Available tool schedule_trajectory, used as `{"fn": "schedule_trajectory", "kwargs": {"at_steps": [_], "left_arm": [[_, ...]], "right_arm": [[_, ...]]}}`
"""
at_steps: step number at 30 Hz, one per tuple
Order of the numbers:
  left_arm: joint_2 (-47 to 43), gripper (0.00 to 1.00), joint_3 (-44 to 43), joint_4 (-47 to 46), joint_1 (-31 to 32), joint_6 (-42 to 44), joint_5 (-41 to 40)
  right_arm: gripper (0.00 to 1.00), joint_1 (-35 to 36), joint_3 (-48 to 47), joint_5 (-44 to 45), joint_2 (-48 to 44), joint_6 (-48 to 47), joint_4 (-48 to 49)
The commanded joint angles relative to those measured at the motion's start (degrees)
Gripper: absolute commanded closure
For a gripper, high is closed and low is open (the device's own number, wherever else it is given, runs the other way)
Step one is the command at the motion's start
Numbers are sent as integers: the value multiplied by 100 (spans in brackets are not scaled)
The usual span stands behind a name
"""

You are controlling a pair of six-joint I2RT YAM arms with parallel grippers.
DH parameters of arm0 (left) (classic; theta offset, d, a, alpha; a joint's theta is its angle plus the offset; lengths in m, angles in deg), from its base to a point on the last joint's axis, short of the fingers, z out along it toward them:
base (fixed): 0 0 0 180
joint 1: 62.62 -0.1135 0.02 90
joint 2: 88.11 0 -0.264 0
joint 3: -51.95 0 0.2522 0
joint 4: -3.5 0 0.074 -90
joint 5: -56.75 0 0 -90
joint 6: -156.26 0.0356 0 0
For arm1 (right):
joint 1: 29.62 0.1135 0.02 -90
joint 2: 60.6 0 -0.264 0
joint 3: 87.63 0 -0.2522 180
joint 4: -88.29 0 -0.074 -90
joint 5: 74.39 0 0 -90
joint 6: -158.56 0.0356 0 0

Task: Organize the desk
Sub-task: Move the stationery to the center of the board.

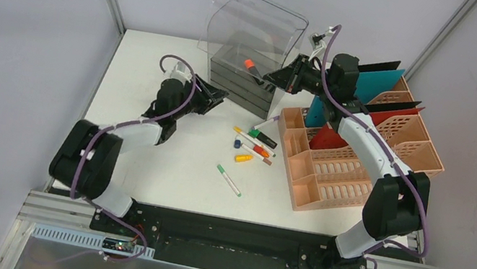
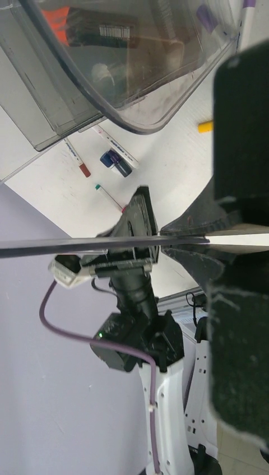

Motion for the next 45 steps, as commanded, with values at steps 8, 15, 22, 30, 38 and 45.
{"fn": "schedule_trajectory", "kwargs": {"at_steps": [8,15,22,30,38,45], "left_arm": [[-2448,26,879,1750,-256,2673,-748],[-2903,1,1634,672,-459,3061,514],[-1766,11,1248,599,-256,2845,2174],[-1378,14,907,1113,1112,3460,759],[-1555,16,981,424,1227,3269,533],[-1666,21,1095,-470,1231,3699,792]], "right_arm": [[96,-34,-6,-69,-335,-145,101],[96,-34,1,-67,-302,-170,87],[96,-33,-13,-67,-246,-187,88],[96,-34,9,-49,-273,-197,84],[95,-30,77,-24,-349,-223,86],[95,-34,78,-42,-348,-208,103]]}}
